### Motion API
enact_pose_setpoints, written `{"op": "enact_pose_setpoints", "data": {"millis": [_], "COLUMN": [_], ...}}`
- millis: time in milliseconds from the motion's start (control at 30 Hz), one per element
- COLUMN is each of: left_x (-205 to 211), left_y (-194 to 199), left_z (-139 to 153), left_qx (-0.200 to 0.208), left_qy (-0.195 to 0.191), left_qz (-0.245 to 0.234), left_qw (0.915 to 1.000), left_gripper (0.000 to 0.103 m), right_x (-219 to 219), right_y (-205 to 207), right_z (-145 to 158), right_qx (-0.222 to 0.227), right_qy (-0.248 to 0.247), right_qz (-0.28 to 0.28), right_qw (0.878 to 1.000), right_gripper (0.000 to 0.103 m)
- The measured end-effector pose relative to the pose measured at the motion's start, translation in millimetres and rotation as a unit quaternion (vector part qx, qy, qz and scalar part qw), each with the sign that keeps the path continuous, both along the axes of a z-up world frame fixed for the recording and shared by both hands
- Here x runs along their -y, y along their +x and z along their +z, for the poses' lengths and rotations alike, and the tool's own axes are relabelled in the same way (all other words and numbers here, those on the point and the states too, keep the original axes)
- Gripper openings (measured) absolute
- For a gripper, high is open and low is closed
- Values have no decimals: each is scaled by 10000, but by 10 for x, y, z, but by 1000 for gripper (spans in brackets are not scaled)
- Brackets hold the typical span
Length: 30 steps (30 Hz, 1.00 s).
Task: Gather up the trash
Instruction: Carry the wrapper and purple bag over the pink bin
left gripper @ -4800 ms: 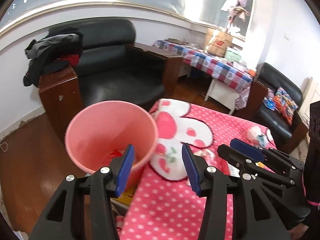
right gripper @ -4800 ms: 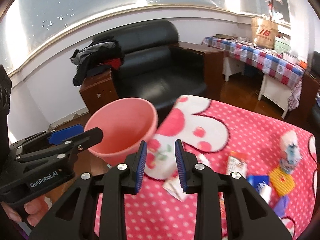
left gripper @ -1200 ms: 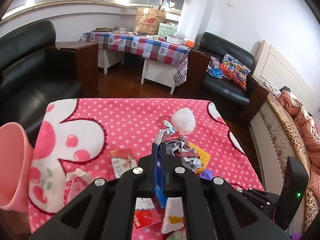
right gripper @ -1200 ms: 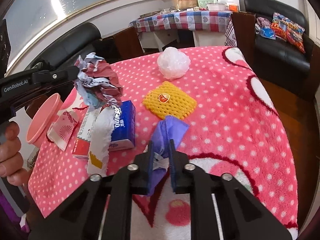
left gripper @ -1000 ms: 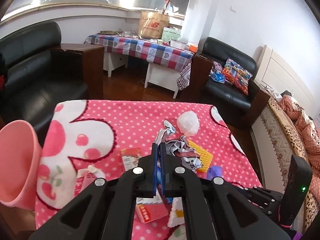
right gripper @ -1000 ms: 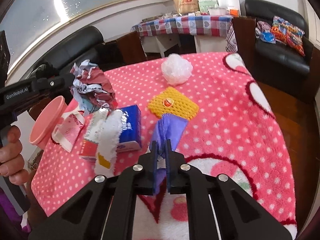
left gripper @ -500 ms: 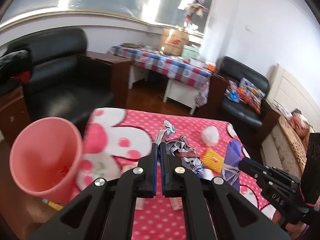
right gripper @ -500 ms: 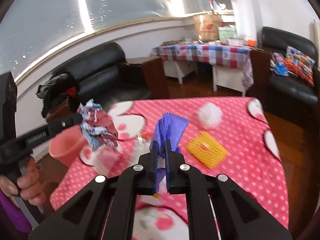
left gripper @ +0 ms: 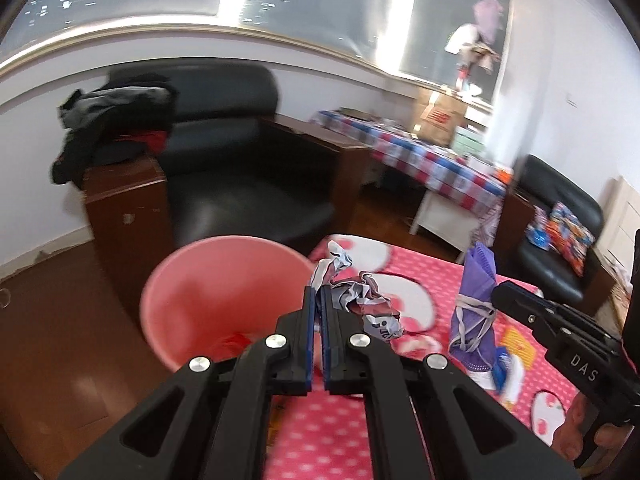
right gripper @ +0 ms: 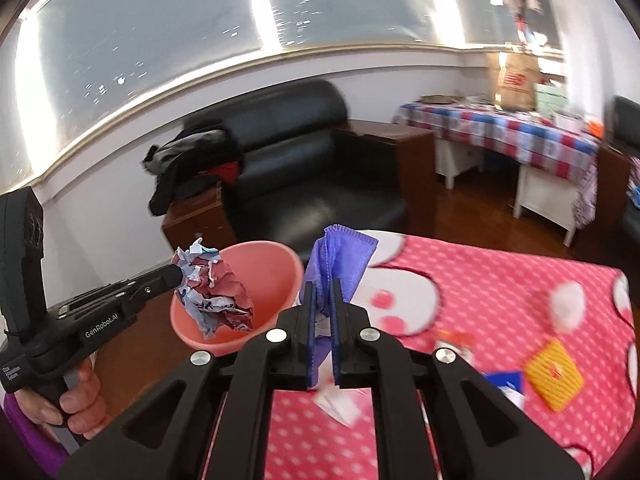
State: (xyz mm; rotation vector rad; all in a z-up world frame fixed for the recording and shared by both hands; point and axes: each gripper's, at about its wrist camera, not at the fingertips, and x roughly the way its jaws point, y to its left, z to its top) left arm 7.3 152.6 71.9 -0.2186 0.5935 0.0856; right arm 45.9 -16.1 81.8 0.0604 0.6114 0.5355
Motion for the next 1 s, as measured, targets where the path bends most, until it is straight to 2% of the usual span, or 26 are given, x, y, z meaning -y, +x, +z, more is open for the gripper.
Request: {"op": "enact_pose_setpoints", "data": {"millis": [267,500,733,1000], "left_x": [-593,-782,-873,-926], "left_y": [21,255,433,499], "left_z": [-130,-483,-728,-954], "left_qx": [-157,-617,-910,-1190], "left_qy": [103,49,57,-36], "left_qz": [485,575,595,574], "left_qw": [9986,9964,9941,9912], "left_gripper": [2,2,2,3], "right_x": [-689,-1191,-1470,-1545], "right_y": [206,453,606,682], "right_z": [-23,-349,-699,-879], "right_qx": [-29,-338,-658,-824], "right_qy": [-173,-509,-842,-1015], "right_qz": [537,771,861,841], "right_qw": [9984,9952,9905,9878], "right_gripper": [7,7,7,7]}}
